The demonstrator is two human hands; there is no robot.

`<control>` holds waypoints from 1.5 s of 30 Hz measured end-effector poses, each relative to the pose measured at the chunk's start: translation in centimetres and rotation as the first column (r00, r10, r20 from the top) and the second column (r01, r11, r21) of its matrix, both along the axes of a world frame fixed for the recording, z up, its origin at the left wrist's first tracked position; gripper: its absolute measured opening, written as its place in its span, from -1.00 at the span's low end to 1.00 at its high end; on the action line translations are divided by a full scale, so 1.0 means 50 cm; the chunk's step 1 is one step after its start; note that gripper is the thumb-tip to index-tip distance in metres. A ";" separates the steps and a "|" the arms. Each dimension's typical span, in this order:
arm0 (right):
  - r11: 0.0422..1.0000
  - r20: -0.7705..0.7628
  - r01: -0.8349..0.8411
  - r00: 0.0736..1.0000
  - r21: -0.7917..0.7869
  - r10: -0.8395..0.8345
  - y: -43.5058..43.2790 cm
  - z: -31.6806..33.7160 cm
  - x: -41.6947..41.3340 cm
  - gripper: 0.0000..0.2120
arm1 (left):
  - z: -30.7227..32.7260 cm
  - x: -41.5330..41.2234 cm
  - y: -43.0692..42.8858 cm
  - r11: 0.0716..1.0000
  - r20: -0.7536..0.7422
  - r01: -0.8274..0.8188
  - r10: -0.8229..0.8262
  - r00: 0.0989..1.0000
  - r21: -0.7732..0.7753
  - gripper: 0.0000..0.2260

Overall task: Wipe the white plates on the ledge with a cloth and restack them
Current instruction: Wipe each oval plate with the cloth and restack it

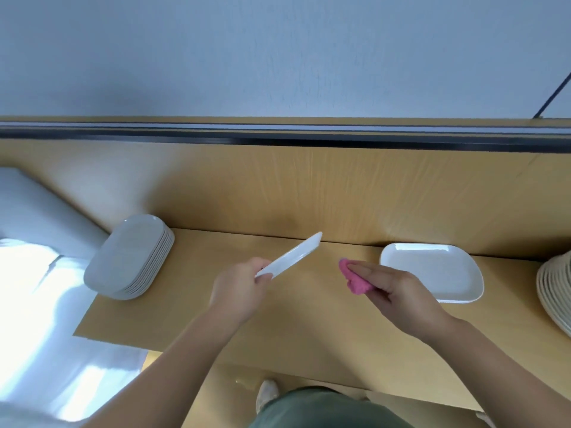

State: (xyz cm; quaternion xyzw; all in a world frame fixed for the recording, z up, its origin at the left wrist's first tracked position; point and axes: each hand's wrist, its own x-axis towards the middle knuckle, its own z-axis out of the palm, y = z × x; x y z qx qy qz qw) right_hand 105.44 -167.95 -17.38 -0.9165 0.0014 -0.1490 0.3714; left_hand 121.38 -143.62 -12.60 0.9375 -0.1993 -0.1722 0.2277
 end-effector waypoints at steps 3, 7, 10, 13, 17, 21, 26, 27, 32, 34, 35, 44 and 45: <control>0.998 -0.008 -0.061 0.998 0.001 0.061 0.033 0.008 0.047 -0.46 | 0.010 0.011 0.066 0.998 0.181 -0.032 0.041 0.983 -0.051 -0.75; 0.989 -0.025 -0.143 0.989 -0.039 0.142 0.083 0.015 0.112 -0.45 | 0.014 0.036 0.156 0.989 0.410 -0.081 0.125 0.904 -0.125 -0.78; 0.977 -0.037 -0.201 0.979 -0.066 0.199 0.124 0.017 0.160 -0.47 | 0.011 0.063 0.221 0.985 0.555 -0.104 0.164 0.816 -0.137 -0.82; 0.963 -0.027 -0.250 0.968 -0.102 0.249 0.163 0.018 0.202 -0.50 | 0.010 0.090 0.274 0.978 0.636 -0.171 0.210 0.742 -0.123 -0.88; 0.951 -0.033 -0.277 0.961 -0.140 0.275 0.208 0.019 0.253 -0.48 | -0.013 0.139 0.335 0.955 0.652 -0.281 0.272 0.708 -0.093 -0.89; 0.940 -0.037 -0.291 0.957 -0.180 0.289 0.243 0.022 0.295 -0.49 | -0.040 0.192 0.378 0.945 0.619 -0.323 0.286 0.731 -0.056 -0.87; 0.936 -0.070 -0.284 0.959 -0.206 0.276 0.275 0.022 0.332 -0.48 | -0.078 0.256 0.411 0.935 0.504 -0.350 0.277 0.818 0.055 -0.80; 0.935 -0.078 -0.284 0.959 -0.211 0.274 0.280 0.022 0.338 -0.47 | -0.085 0.267 0.415 0.935 0.494 -0.349 0.276 0.825 0.059 -0.78; 0.933 -0.112 -0.280 0.959 -0.227 0.261 0.300 0.016 0.357 -0.45 | -0.115 0.300 0.423 0.936 0.464 -0.343 0.271 0.843 0.077 -0.72; 0.929 -0.121 -0.284 0.958 -0.236 0.262 0.306 0.014 0.365 -0.45 | -0.126 0.309 0.424 0.930 0.453 -0.342 0.249 0.856 0.135 -0.68; 0.927 -0.124 -0.287 0.957 -0.242 0.263 0.309 0.012 0.369 -0.45 | -0.130 0.312 0.424 0.924 0.445 -0.339 0.232 0.865 0.178 -0.67; 0.912 -0.163 -0.316 0.946 -0.262 0.281 0.324 0.008 0.383 -0.43 | -0.143 0.321 0.408 0.953 0.463 -0.228 0.113 0.879 0.200 -0.92; 0.912 -0.163 -0.316 0.946 -0.263 0.281 0.324 0.007 0.382 -0.43 | -0.150 0.325 0.407 0.961 0.505 -0.200 0.079 0.859 0.191 -0.89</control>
